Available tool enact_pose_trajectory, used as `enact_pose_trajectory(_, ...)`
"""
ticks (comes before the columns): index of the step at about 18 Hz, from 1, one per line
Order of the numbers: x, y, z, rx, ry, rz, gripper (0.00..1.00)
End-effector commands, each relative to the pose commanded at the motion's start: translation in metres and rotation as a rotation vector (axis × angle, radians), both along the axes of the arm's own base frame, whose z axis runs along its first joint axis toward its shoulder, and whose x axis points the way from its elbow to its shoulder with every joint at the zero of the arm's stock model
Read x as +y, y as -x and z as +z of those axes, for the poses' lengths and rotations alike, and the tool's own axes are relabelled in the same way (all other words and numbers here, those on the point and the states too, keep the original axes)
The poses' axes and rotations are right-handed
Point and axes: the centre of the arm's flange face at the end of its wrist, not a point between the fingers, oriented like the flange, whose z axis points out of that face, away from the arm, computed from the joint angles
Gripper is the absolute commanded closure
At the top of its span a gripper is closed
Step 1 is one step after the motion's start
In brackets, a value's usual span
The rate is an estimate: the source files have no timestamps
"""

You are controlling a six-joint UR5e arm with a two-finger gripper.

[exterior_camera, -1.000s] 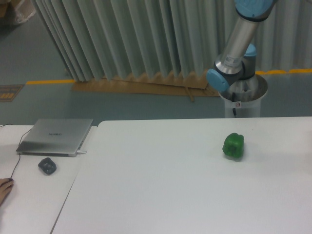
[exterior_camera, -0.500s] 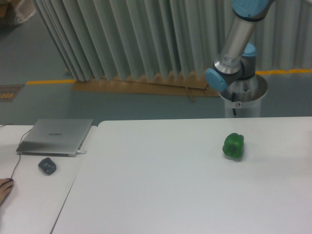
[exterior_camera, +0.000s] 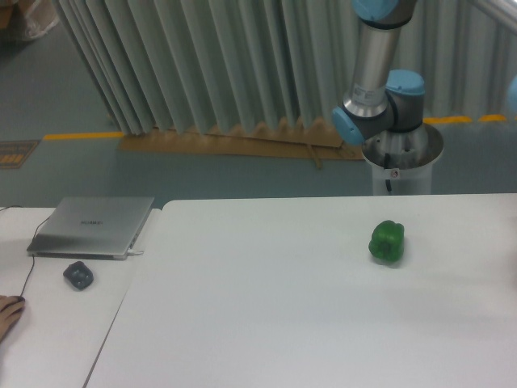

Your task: Place the bread in the basket

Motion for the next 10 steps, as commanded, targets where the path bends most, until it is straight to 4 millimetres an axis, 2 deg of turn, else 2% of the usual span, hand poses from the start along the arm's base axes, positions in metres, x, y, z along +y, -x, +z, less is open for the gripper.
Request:
enact_pose_trajectory(2, 0.021, -0.021, -0.003, 0.002, 0.04, -0.033, 0.0)
enact_pose_trajectory(3, 0.025, -0.026, -0.004, -0.005, 0.044, -0.024, 0.0)
enact_pose_trajectory(10, 0.031, -0.031, -0.011, -0.027, 0.023, 0.015, 0.0)
